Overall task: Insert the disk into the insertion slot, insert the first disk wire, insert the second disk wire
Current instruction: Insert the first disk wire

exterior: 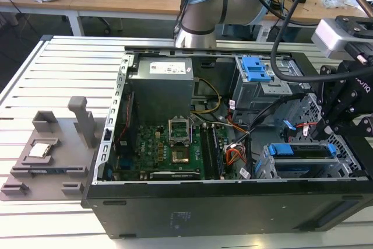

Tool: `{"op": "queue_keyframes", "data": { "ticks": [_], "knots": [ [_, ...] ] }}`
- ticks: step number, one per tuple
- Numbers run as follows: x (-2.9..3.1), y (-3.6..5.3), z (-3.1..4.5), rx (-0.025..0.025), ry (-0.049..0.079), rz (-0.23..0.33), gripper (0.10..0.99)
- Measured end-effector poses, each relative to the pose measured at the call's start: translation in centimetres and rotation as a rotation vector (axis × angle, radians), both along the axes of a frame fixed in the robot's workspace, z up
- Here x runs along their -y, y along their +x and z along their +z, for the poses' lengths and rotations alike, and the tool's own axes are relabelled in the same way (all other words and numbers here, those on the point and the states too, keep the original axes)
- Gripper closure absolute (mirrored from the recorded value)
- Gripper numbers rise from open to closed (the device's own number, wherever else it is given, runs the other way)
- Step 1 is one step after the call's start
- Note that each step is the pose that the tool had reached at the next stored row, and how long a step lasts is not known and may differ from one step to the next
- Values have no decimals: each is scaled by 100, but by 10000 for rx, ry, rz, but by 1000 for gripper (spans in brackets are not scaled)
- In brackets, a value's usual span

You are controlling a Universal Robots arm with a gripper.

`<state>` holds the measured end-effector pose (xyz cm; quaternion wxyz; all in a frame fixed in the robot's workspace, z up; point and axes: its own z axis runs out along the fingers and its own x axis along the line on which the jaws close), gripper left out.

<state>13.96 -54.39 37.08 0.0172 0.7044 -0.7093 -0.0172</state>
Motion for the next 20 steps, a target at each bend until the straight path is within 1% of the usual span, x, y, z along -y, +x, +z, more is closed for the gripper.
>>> {"op": "queue_keyframes", "data": {
  "ticks": [4, 6, 9, 10, 14, 15, 16, 18, 20],
  "knots": [
    [0, 2, 0, 0, 0, 0, 973],
    [0, 3, 0, 0, 0, 0, 847],
    [-7, 4, 0, 0, 1, 0, 847],
    [-22, 6, 0, 1, 0, 5, 847],
    [-118, 31, 0, 0, -1, 37, 847],
    [-167, 56, 0, 0, -4, 65, 847],
    [-199, 86, 0, 0, -6, 84, 847],
    [-219, 130, 0, 0, -8, 103, 847],
    [-239, 200, 0, 1, -20, 125, 847]
  ]
}}
